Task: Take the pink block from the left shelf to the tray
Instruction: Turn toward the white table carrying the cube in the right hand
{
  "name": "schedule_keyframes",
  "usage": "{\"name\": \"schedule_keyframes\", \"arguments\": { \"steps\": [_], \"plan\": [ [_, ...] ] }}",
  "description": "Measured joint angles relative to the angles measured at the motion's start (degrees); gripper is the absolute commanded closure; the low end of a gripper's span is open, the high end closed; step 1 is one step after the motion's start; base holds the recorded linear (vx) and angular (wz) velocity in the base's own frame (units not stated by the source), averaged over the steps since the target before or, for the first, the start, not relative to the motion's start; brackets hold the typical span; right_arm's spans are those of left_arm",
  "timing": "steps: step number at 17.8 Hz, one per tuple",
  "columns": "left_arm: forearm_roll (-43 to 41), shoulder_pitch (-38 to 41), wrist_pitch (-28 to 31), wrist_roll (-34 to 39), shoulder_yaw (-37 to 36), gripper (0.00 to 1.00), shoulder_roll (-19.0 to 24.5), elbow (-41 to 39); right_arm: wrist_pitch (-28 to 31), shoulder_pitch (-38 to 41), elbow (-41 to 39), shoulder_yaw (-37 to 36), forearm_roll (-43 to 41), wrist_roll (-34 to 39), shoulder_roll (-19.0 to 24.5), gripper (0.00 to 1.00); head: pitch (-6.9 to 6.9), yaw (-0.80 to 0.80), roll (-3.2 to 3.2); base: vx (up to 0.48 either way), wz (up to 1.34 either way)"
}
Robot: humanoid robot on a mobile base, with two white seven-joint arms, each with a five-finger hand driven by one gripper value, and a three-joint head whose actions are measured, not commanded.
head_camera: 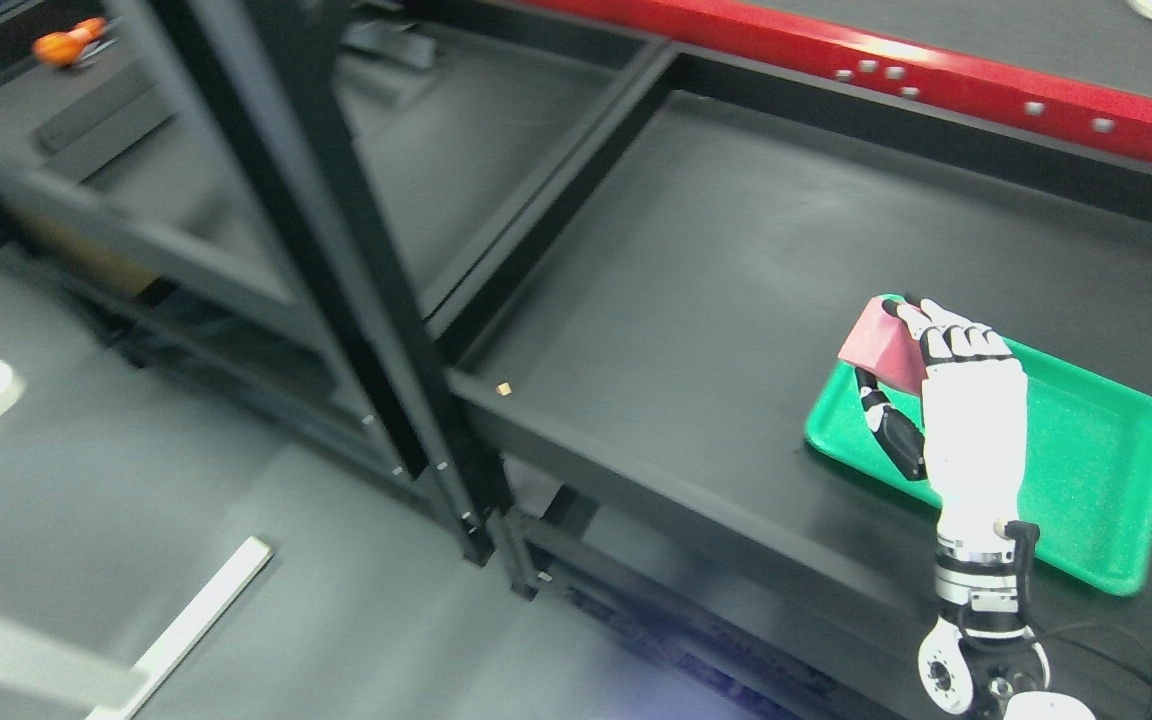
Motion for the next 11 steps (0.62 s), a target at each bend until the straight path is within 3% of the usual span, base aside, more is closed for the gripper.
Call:
{"name": "schedule_keyframes", "arguments": {
  "steps": [11],
  "plan": [
    [0.0,0.01,0.0,0.0,0.0,0.0,0.0,0.0,-0.03,1.05,-0.8,-0.34,-0.69,-0.04,-0.12,0.98,0.01,0.0,0.0,-0.223,0.82]
  ]
}}
